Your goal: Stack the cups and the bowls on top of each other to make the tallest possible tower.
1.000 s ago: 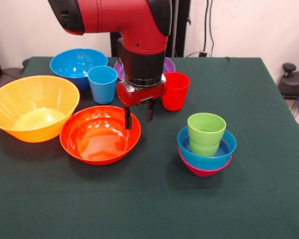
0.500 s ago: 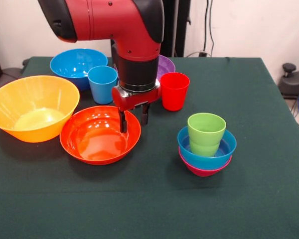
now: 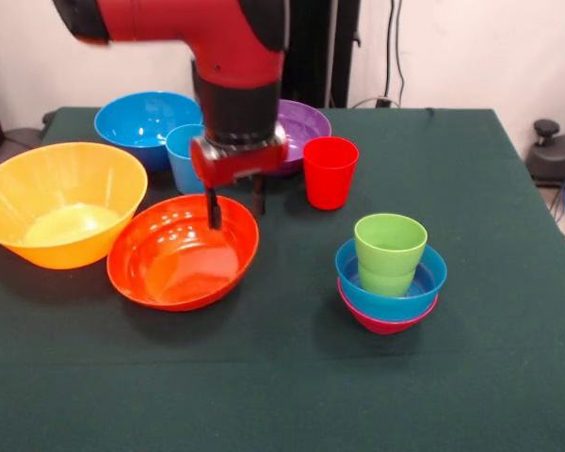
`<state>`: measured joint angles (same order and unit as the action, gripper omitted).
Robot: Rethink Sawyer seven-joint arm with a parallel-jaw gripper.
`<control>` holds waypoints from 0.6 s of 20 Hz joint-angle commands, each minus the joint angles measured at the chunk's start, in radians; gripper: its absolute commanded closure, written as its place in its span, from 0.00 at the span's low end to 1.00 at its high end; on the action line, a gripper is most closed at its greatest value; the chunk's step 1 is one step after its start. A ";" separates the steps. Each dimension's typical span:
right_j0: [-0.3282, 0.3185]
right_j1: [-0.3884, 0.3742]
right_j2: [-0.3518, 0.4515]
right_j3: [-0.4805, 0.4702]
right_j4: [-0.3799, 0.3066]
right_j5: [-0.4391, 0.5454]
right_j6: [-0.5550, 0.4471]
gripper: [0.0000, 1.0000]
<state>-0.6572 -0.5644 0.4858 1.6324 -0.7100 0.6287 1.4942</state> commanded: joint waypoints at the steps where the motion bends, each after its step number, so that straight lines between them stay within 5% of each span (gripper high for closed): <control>1: -0.067 -0.156 0.115 0.042 0.071 0.249 -0.334 0.00; 12: -0.150 -0.083 0.199 0.010 -0.002 0.252 -0.381 0.00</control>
<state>-0.8034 -0.6940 0.5943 1.6422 -0.6626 0.8077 1.4798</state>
